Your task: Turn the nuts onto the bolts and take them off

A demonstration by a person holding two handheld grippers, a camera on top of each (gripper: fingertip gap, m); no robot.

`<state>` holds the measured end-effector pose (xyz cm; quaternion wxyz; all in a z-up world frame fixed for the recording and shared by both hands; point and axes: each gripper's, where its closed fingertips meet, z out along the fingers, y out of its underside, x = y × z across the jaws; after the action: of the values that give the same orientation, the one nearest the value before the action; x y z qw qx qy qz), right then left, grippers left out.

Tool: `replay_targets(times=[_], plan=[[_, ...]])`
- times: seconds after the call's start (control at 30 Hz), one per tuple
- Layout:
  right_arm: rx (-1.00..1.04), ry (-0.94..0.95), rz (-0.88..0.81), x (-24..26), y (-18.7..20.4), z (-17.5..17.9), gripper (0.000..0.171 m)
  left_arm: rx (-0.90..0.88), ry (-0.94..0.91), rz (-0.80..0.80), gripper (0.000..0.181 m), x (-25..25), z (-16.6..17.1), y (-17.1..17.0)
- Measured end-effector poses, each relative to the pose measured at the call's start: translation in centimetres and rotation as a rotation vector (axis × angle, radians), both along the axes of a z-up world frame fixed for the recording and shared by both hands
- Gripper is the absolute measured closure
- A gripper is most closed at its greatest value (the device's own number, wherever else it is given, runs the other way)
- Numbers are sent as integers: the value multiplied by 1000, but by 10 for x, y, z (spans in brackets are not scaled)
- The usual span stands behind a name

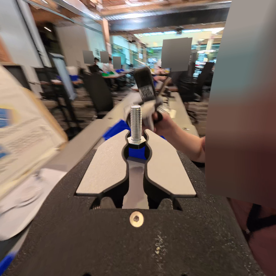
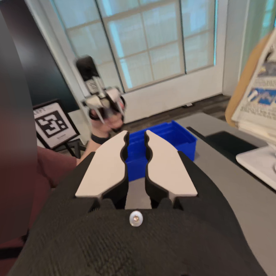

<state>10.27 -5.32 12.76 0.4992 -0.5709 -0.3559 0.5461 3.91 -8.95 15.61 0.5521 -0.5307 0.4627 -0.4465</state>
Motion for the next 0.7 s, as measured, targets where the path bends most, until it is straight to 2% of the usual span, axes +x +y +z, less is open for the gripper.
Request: replay_targets(times=[0.03,0.1,0.17,0.27,0.37,0.43,0.53,0.57,0.6,0.7], plan=[[-34,-42,-30,-8,9,-16,152,17,-7,43,166,-12,6,2],[-105,-121,-82,-28,25,-52,152,52,-19,120,166,-32,14,7],[-149,-243,-91,-53,35,-100,152,56,-24,126,166,-41,17,5],[-88,-482,-48,-90,51,-178,151,49,-31,131,166,-45,18,7],[-55,-678,-19,-112,67,-233,163,45,-31,118,166,-44,18,6],[-60,-767,-12,-120,75,-253,170,43,-33,111,166,-45,18,5],[-12,-918,-125,-115,106,-275,170,48,-36,109,166,-48,20,3],[-45,-962,-110,-112,109,-284,166,48,-38,108,166,-50,20,2],[-81,-936,-98,-114,110,-284,171,47,-40,104,166,-52,21,2],[-136,-862,-87,-113,112,-276,170,42,-58,95,166,-58,24,0]])
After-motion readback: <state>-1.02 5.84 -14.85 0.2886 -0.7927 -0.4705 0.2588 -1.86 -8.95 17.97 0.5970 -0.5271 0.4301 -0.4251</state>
